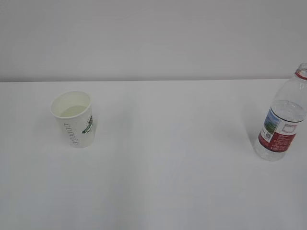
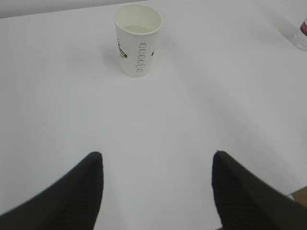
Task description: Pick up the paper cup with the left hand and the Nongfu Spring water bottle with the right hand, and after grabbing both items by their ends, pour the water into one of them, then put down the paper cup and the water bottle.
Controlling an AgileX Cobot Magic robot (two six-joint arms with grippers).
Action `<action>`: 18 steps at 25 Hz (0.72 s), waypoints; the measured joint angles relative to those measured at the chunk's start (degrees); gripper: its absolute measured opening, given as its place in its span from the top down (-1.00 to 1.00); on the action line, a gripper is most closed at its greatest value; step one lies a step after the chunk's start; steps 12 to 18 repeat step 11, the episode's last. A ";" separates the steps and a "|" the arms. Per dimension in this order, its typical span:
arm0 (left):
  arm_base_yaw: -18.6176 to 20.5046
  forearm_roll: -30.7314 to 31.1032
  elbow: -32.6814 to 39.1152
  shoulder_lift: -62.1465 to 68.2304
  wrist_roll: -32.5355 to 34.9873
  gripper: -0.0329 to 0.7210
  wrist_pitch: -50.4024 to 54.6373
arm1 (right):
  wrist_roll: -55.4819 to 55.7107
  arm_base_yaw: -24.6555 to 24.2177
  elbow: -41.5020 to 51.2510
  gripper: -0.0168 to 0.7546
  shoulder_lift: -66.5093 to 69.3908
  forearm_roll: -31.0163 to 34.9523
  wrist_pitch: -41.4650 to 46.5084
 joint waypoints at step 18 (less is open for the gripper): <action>0.00 0.00 0.00 0.00 0.00 -0.46 0.00 | 0.00 0.00 0.00 -0.57 0.00 -0.09 0.00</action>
